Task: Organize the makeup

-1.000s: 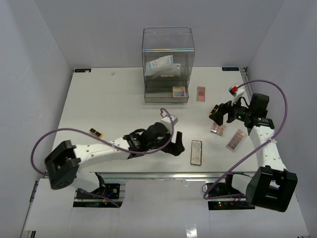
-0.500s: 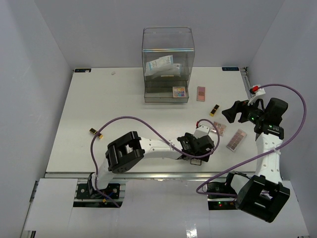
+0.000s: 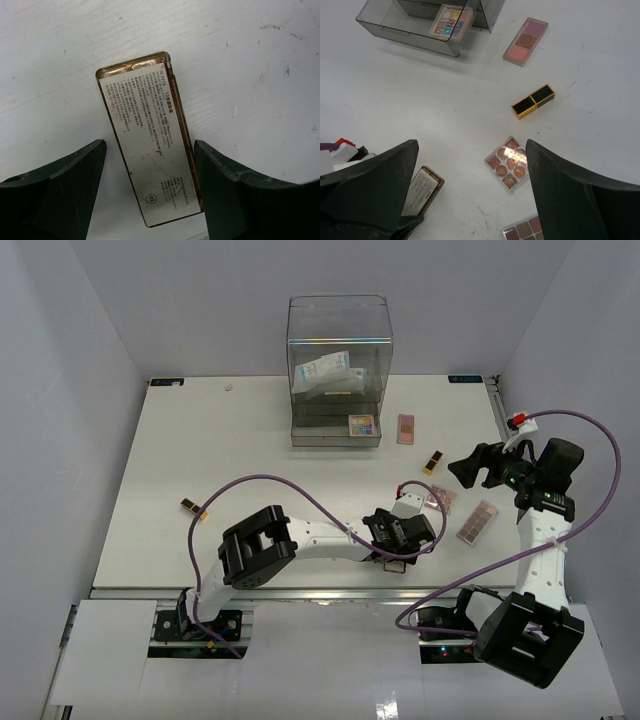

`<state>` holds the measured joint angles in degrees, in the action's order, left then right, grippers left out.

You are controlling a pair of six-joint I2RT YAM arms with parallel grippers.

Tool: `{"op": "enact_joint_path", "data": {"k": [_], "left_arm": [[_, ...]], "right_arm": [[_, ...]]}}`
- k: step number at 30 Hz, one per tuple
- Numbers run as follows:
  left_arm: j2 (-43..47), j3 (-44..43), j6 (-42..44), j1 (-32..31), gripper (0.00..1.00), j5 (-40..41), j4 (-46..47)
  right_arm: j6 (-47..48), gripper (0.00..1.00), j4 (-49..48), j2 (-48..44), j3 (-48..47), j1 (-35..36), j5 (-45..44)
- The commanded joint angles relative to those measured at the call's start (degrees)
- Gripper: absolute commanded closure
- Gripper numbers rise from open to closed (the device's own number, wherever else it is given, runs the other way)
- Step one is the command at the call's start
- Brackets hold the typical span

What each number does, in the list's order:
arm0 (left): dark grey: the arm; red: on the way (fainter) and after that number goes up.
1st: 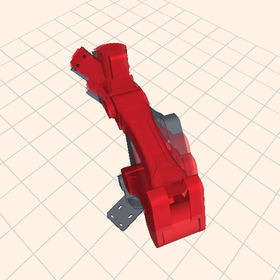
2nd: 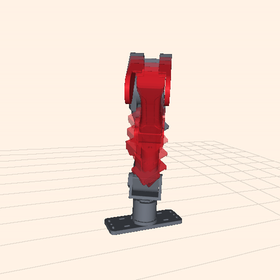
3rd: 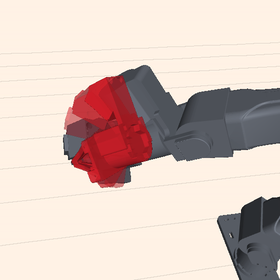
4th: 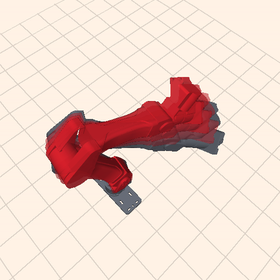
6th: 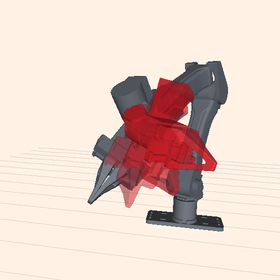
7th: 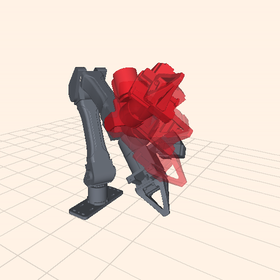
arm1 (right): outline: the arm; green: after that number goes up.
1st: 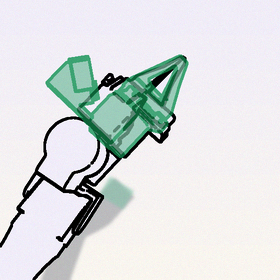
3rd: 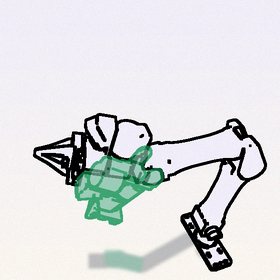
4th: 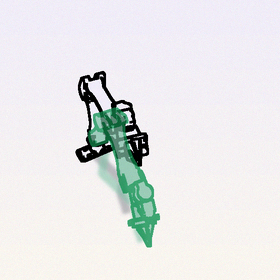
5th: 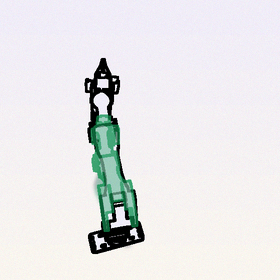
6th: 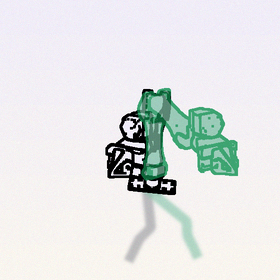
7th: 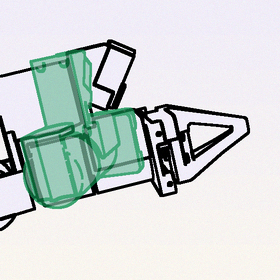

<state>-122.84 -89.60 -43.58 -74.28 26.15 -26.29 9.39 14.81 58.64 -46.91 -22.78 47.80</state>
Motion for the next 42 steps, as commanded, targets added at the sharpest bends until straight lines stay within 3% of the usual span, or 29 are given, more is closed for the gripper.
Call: {"op": "enact_joint_path", "data": {"k": [1, 8, 13, 16, 18, 22, 25, 32, 37, 42], "left_arm": [[-2.1, -2.1, -0.2, -0.7, 0.21, 0.5, -1.2], [-5.4, -3.3, -0.9, -1.0, 0.23, 1.3, -3.7], [-5.2, -1.7, -1.2, -1.0, 0.40, 2.8, -4.6], [-3.0, 0.9, -0.9, -1.0, 0.61, 5.3, -4.6], [-0.7, 2.9, -0.6, -1.0, 0.70, 7.3, -4.6], [5.2, 8.4, -0.8, 0.3, 0.78, 10.2, -4.5], [12.5, 12.9, -1.3, 4.4, 0.85, 8.3, -2.5], [29.2, 25.8, -5.2, 23.4, 0.93, -9.5, 13.6], [33.7, 23.8, -11.4, 27.8, 0.95, -8.0, 17.8], [31.0, 18.5, -23.4, 32.7, 0.99, -4.6, 20.4]], "right_arm": [[-0.6, 0.06, -1.7, 0.2, 0.5, -0.3, 1.4], [-0.7, 0.06, -1.7, 0.3, 0.7, -0.3, 1.7], [-0.7, 0.06, -1.7, 0.3, 0.7, -0.3, 1.7], [-0.7, 0.06, -1.7, 0.3, 0.7, -0.3, 1.8], [-0.8, 0.06, -1.7, 0.3, 0.7, -0.3, 1.9], [-0.8, 0.06, -1.8, 0.4, 0.9, -0.3, 1.9], [-0.6, 0.06, -1.9, 0.3, 0.8, -0.3, 1.9], [-0.6, 0.06, -2.1, 0.2, 0.9, -0.4, 1.8], [-1.0, 0.06, -2.6, 0.1, 1.3, -0.4, 2.0], [-1.2, 0.06, -2.7, 0.2, 1.4, -0.4, 2.3]]}}
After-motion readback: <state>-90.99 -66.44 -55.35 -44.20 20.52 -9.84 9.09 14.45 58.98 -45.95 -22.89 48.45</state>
